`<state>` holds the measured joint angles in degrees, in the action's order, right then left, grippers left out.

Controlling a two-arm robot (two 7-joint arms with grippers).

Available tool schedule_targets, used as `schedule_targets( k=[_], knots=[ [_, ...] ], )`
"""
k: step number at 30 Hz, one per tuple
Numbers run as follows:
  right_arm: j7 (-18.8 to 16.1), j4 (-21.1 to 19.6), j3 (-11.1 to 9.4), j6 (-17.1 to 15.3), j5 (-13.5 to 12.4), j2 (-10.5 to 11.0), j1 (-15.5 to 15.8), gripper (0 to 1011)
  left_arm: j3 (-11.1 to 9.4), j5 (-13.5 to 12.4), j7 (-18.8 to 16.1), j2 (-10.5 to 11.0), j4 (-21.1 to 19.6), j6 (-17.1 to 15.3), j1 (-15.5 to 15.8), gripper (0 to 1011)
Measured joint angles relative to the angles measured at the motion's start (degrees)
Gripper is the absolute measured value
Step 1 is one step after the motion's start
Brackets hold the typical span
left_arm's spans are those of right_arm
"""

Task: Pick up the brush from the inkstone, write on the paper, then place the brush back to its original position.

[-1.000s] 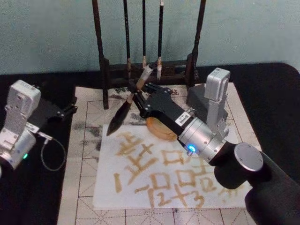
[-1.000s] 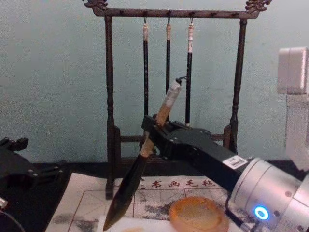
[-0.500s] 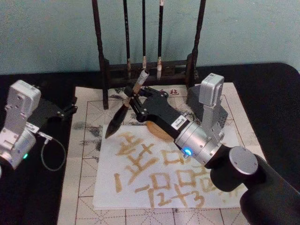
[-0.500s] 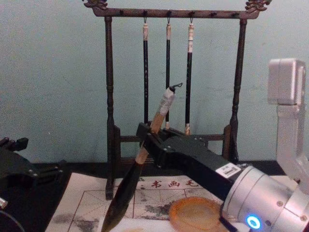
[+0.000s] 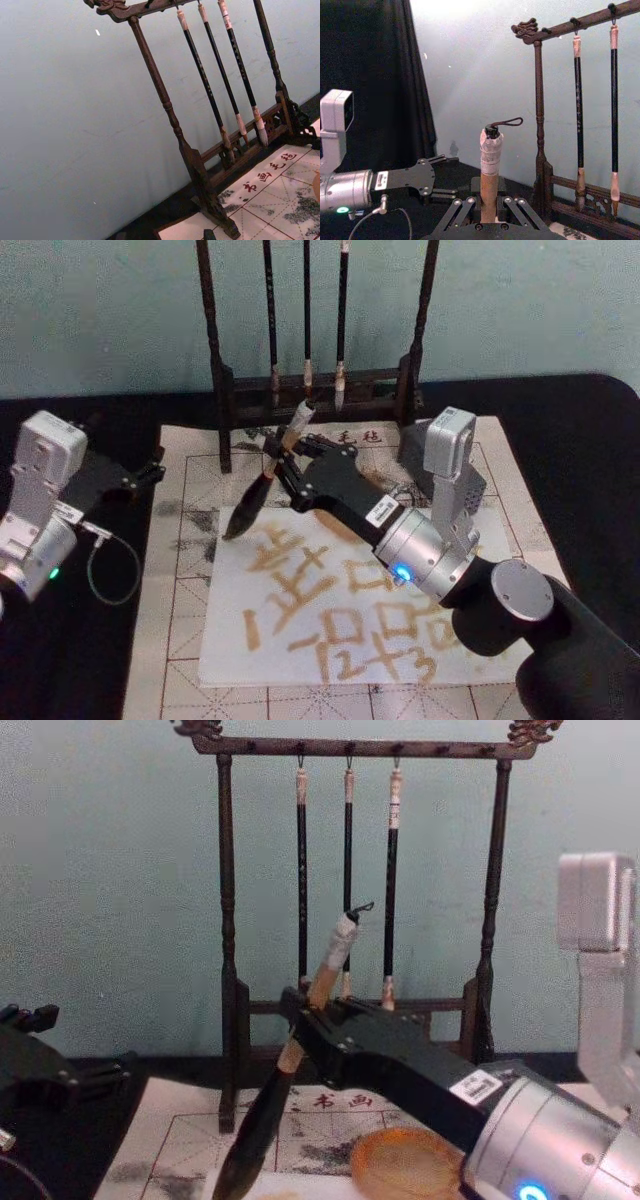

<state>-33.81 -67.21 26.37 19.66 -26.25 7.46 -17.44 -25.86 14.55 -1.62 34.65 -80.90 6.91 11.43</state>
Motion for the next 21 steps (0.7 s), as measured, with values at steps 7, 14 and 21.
schedule_targets(
  k=[7,14,21],
  knots=[
    [-0.6,-1.2,0.2,-0.1,0.1,0.9,0.8,185,0.0,0.0,0.0,0.0,0.0,0.0,0.0,1001],
    [-1.5,-2.8,0.6,-0.2,0.0,2.0,1.6,185,0.0,0.0,0.0,0.0,0.0,0.0,0.0,1001],
    [-2.8,-4.3,1.2,-0.5,-0.1,3.4,2.3,185,0.0,0.0,0.0,0.0,0.0,0.0,0.0,1001]
  ],
)
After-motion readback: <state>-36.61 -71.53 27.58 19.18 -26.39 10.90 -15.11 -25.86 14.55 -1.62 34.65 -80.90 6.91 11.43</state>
